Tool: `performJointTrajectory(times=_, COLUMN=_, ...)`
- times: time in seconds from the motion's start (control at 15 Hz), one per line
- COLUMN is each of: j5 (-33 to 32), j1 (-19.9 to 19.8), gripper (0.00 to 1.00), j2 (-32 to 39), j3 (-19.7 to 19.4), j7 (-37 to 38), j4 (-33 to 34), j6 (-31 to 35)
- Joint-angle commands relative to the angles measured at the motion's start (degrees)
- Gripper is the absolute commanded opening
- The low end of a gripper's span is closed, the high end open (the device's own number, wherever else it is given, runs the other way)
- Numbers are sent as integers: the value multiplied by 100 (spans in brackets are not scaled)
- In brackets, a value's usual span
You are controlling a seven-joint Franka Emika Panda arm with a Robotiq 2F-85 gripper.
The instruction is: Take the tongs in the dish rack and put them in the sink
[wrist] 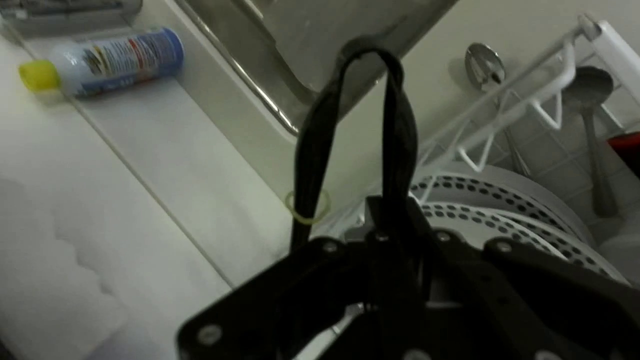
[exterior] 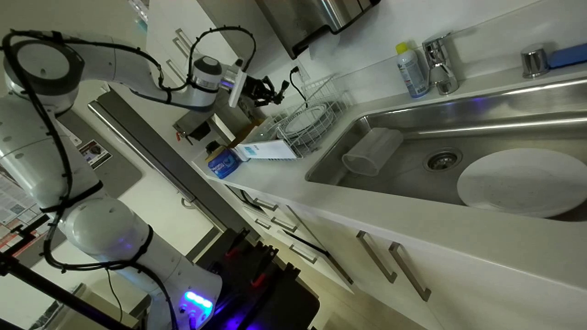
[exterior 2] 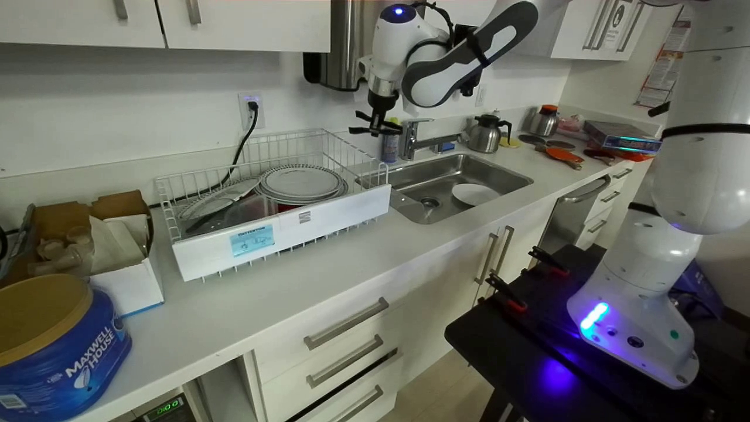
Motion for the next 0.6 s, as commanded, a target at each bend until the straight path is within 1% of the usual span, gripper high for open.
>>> performJointTrajectory(times=0.0, j5=-61, j1=-304, gripper=2, j2=-300, j3=-34, j7=530, j4=-388, j6=-387)
performJointTrajectory(times=0.27, j5=-132, j1=-601, gripper=2, j2=-392, j3=-213, j7=1328, j4=-703, j6=-564)
performJointTrajectory(times=0.4, j5=-240, j1=-653, gripper=2, j2=-382, j3=-276, j7=1760, j4=-801, j6=-620)
performJointTrajectory(times=0.47, j5=-64, j1=-710, gripper=10, j2=-133, j3=-185, j7=1307, j4=-532, j6=-471)
performJointTrajectory(times=0.53, j5=-106, j1=-742, gripper=10, j2=-139, j3=-213, j7=1449, j4=-589, j6=-473)
